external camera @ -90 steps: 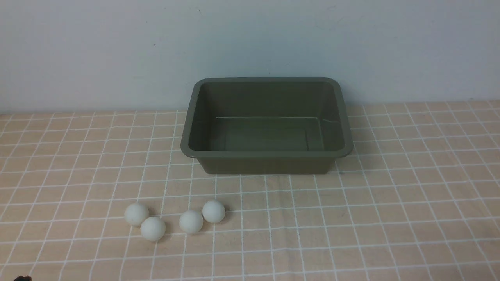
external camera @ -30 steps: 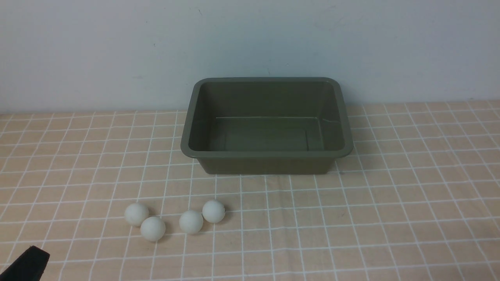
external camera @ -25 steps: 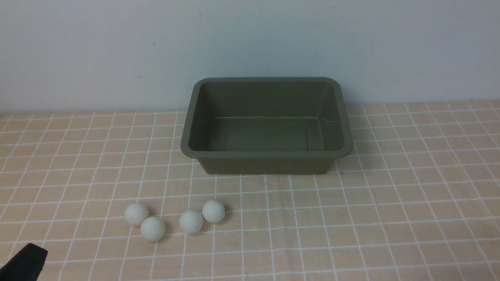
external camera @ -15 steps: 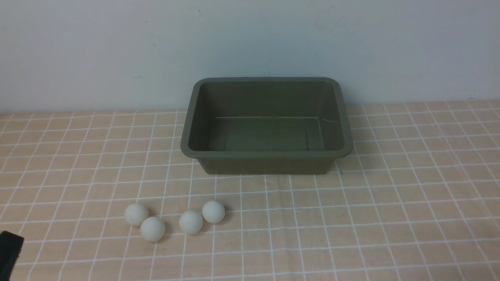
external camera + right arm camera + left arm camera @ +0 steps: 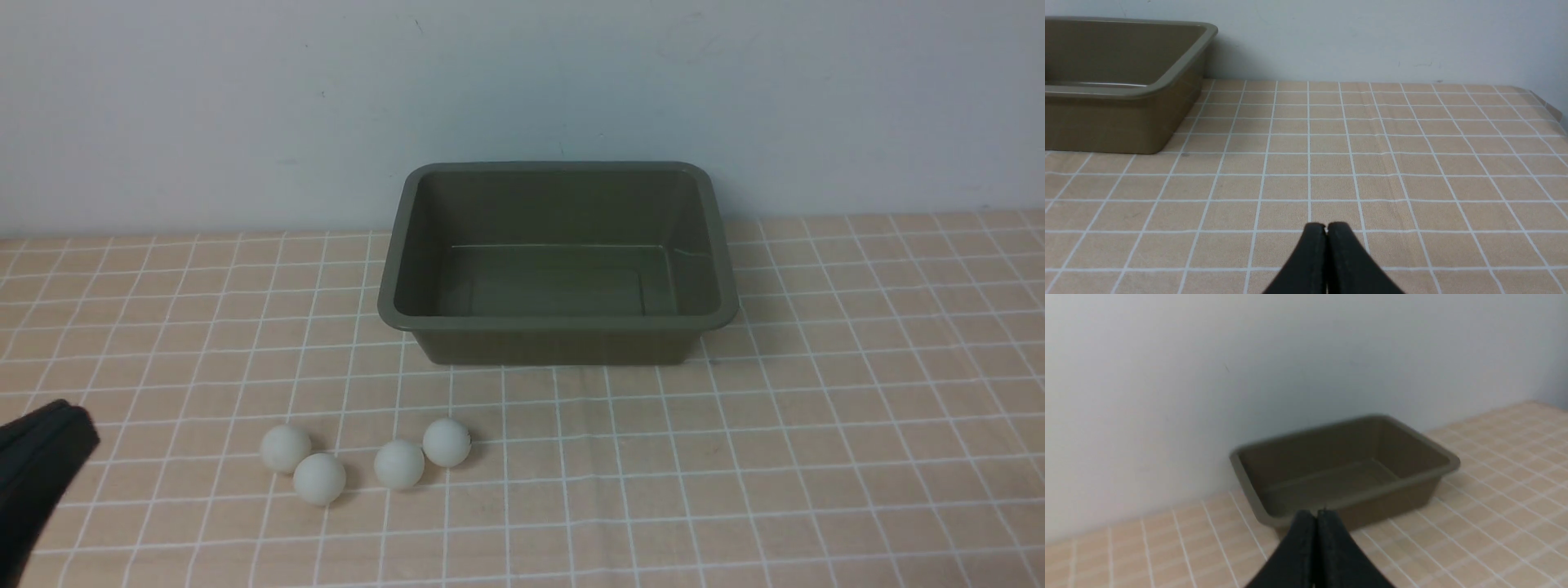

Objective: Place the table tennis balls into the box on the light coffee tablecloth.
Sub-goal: 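Reach for and grasp a ping pong ball on the table beside the basket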

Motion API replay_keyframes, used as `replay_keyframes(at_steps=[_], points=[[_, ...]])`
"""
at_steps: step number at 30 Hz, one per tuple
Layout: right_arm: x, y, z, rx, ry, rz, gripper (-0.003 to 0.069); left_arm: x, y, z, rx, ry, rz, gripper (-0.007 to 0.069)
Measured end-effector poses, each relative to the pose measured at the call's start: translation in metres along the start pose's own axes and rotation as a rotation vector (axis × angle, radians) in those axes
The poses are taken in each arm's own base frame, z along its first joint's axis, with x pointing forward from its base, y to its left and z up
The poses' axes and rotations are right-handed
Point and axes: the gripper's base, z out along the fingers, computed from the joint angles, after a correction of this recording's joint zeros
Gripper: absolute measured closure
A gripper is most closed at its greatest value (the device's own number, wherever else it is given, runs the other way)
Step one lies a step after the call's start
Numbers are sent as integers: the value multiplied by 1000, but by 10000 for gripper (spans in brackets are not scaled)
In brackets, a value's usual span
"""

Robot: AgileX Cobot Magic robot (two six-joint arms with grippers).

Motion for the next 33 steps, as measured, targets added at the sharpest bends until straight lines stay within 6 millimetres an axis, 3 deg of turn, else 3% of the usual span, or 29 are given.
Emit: replay_keyframes(at_steps=[9, 17, 27, 33], points=[[0, 0, 0, 0, 0, 0, 675, 8, 31, 75, 26, 474, -295, 693], [0, 0, 0, 0, 0, 0, 675, 28, 63, 116, -122, 901, -372, 693], [0, 0, 0, 0, 0, 0, 675, 25, 83, 141, -236, 982, -427, 691], [0, 0, 0, 0, 0, 0, 675, 45, 93, 167, -201, 1040, -384, 642]])
